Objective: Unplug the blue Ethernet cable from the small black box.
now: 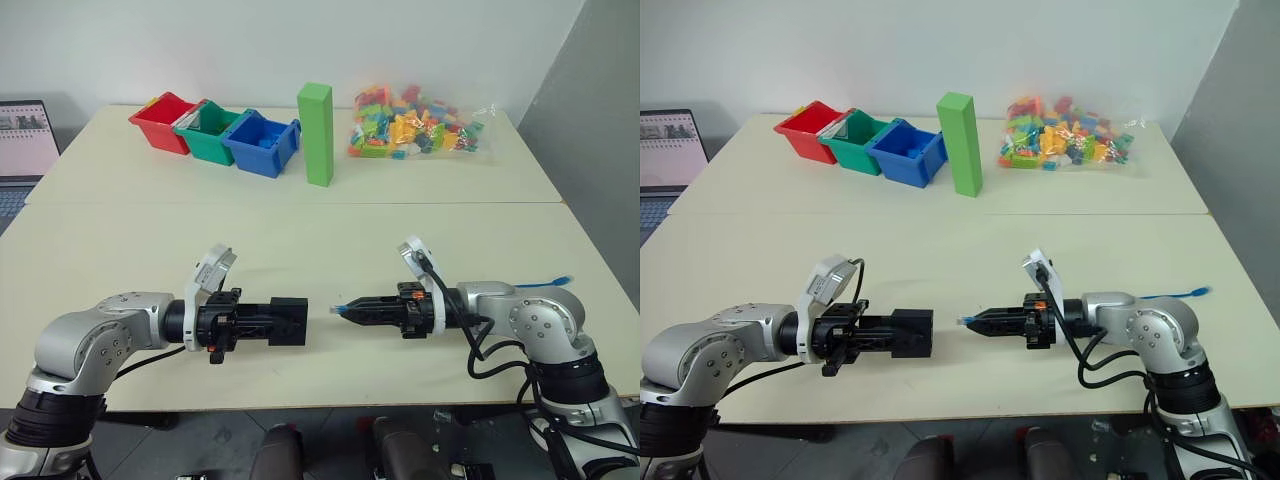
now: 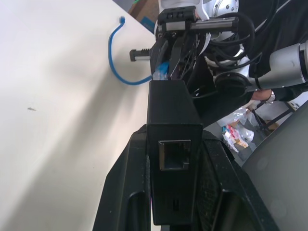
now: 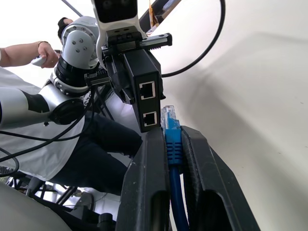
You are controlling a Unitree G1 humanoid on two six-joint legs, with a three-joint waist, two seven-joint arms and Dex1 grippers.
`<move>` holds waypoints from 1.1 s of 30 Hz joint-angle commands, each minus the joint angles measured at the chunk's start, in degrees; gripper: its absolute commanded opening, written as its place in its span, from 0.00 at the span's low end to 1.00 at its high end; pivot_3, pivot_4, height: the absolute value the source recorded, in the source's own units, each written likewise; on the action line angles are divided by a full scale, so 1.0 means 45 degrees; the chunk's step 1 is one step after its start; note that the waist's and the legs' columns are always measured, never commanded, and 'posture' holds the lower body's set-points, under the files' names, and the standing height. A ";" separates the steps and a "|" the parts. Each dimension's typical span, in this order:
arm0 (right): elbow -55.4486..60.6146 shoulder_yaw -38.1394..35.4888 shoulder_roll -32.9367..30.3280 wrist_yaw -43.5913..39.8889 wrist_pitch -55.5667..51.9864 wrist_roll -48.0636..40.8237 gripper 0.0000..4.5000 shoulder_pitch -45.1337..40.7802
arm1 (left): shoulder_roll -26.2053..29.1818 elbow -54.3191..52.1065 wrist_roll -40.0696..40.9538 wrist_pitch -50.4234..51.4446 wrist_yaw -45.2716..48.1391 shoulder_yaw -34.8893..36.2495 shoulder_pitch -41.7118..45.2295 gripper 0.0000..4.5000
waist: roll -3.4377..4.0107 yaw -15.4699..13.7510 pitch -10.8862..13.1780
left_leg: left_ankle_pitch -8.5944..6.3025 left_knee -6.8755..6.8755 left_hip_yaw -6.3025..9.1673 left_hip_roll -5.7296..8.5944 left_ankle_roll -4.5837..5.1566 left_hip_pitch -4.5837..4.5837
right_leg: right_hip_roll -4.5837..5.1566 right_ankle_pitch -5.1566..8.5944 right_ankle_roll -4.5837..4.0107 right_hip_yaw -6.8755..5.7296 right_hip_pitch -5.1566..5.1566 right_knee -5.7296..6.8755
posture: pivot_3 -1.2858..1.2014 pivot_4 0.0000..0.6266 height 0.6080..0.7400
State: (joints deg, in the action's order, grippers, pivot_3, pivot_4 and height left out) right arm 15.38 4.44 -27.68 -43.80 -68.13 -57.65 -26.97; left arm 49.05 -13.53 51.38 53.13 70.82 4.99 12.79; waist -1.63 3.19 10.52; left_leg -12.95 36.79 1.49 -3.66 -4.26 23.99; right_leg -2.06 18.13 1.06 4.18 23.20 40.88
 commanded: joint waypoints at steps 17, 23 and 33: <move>-1.1298 0.0779 0.2292 0.7264 1.3351 1.2051 0.10 -0.3756 | -0.1398 0.0371 -0.2120 -0.2025 -0.3124 0.0406 0.0268 0.18 | 0.0006 -0.0003 0.0005 | 0.0002 0.0000 -0.0030 0.0008 -0.0005 0.0018 | 0.0014 -0.0040 -0.0069 0.0024 0.0016 -0.0005 | 0.52 0.24 1.00; -1.1359 0.0286 0.2333 0.6702 1.4226 1.2130 0.43 -0.3931 | -0.2654 0.1220 -0.3609 -0.3640 -0.4845 0.0514 0.0863 0.18 | 0.0008 -0.0010 0.0006 | 0.0002 -0.0002 -0.0028 0.0008 -0.0005 0.0016 | 0.0018 -0.0041 -0.0071 0.0021 0.0015 -0.0002 | 0.52 0.24 1.00; -0.3791 0.1289 0.1220 0.1619 1.1982 0.9825 0.89 -0.1887 | -0.4070 0.5914 -0.7836 -1.0002 -0.8625 0.0993 0.2942 0.18 | 0.0010 -0.0109 0.0007 | 0.0002 0.0000 -0.0019 0.0006 -0.0005 0.0016 | 0.0025 -0.0043 -0.0070 0.0007 0.0011 0.0005 | 0.52 0.24 1.00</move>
State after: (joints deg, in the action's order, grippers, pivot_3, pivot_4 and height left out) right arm -10.83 8.43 -21.25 -30.57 -10.84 -9.57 -36.30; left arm 31.19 9.92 18.76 14.22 34.47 7.85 24.16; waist -1.59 2.70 10.55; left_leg -12.94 36.79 1.40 -3.67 -4.28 24.05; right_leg -1.96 17.94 0.74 4.24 23.25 40.90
